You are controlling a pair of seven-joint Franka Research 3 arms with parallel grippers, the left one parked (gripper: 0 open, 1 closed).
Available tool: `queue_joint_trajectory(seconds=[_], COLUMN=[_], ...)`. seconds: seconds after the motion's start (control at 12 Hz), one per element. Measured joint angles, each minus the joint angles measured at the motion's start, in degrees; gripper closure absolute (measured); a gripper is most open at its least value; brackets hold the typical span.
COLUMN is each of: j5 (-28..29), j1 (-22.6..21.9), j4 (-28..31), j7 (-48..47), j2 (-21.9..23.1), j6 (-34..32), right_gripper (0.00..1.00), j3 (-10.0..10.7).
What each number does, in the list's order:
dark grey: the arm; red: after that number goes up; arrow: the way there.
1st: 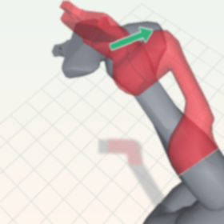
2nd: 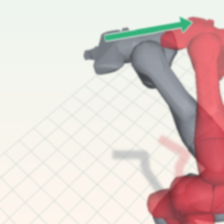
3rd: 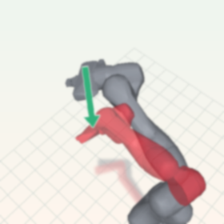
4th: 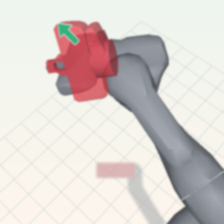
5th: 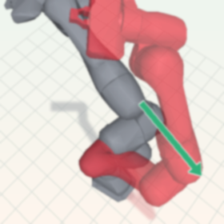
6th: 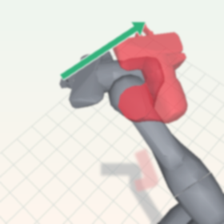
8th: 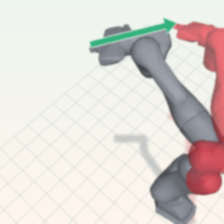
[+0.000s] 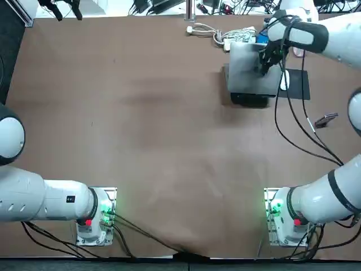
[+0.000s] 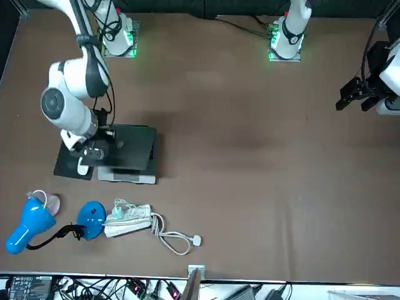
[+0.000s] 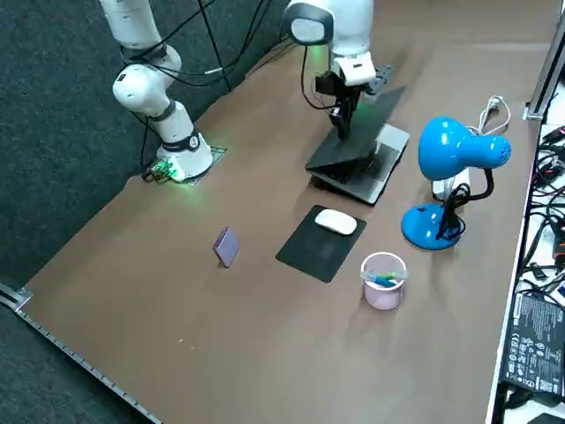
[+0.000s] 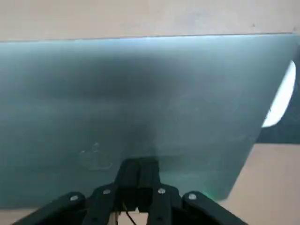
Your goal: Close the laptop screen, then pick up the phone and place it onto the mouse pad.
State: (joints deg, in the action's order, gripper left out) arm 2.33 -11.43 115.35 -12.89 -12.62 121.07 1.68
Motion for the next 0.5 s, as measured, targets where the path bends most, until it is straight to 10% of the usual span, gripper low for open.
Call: queue_joint_trajectory(seconds=[0.5], j5=[-0.12], j1=[0.14], j4=[-7.78], j7=[1.02], j2=[-8.27], j6=[-2.18], right_gripper=[0.98], j3=[0.62])
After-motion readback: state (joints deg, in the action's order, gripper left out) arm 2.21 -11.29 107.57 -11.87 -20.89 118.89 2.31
